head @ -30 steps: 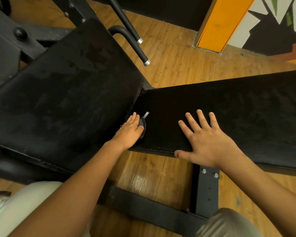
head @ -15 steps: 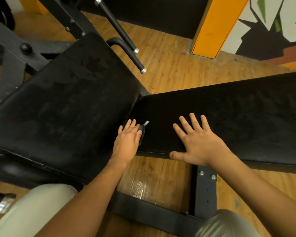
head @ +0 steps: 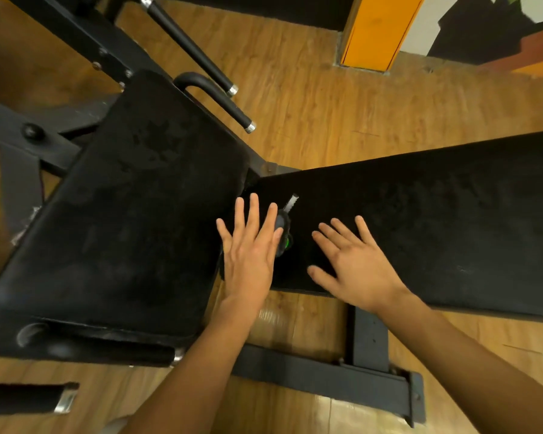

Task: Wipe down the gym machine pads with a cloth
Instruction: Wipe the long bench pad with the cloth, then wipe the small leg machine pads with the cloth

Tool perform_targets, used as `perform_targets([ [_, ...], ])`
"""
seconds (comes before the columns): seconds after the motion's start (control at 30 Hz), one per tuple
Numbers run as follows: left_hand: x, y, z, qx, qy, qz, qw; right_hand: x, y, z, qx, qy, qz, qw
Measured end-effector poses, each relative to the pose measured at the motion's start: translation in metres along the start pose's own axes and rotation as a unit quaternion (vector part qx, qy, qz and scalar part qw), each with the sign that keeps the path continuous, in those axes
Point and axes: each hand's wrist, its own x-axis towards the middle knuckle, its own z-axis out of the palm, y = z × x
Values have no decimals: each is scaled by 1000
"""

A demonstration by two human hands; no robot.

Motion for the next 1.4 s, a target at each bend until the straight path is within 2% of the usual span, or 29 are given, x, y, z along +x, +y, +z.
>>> perform_targets([
  [0.1,7,17,-48,36,-6,18,999,-15,1,-34,35,154,9,987],
  [0.2,21,43,-106,43,-10,49,998,-38,-1,-89,65,229,14,971],
  [0.3,42,76,-168,52,-14,82,995,-64,-3,-153,80,247,28,965],
  [0.53,100,178,-307,42,-69,144,986,-161,1,-310,93,225,129,961],
  [0.7,129,282,-362,9,-67,216,974,-250,35,-385,77,257,169,948],
  [0.97,114,501,-351,-6,-54,325,944,-436,179,-414,58,294,264,917],
  [1.1,85,618,-326,-16,-41,319,947,-556,262,-406,43,282,302,910],
  [1.23,54,732,-288,-22,-65,345,936,-665,330,-391,30,266,341,901],
  [1.4,23,856,-237,-54,-99,383,917,-759,398,-369,30,272,396,876],
])
